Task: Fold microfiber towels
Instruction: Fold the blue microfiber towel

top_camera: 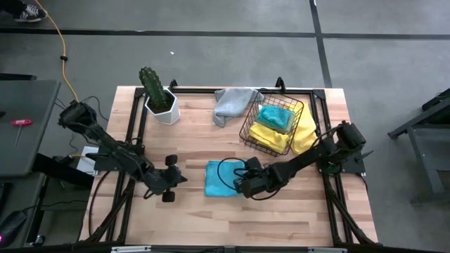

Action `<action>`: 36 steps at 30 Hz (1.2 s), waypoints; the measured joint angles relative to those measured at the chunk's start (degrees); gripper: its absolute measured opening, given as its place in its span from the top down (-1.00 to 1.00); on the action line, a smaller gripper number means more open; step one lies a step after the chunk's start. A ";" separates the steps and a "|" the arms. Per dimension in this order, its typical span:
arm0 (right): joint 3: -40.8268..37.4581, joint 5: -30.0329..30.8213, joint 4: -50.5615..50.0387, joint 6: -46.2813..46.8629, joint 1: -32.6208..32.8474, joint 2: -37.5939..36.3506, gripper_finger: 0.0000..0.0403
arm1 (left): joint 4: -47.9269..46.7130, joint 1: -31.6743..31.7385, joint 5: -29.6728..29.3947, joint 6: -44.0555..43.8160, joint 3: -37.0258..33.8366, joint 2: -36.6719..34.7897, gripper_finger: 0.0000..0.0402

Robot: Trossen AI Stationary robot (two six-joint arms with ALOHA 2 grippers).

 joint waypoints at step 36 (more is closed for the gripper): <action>6.14 -2.04 20.66 -9.54 -4.61 7.57 1.00 | 30.10 9.58 2.98 9.74 2.32 25.56 1.00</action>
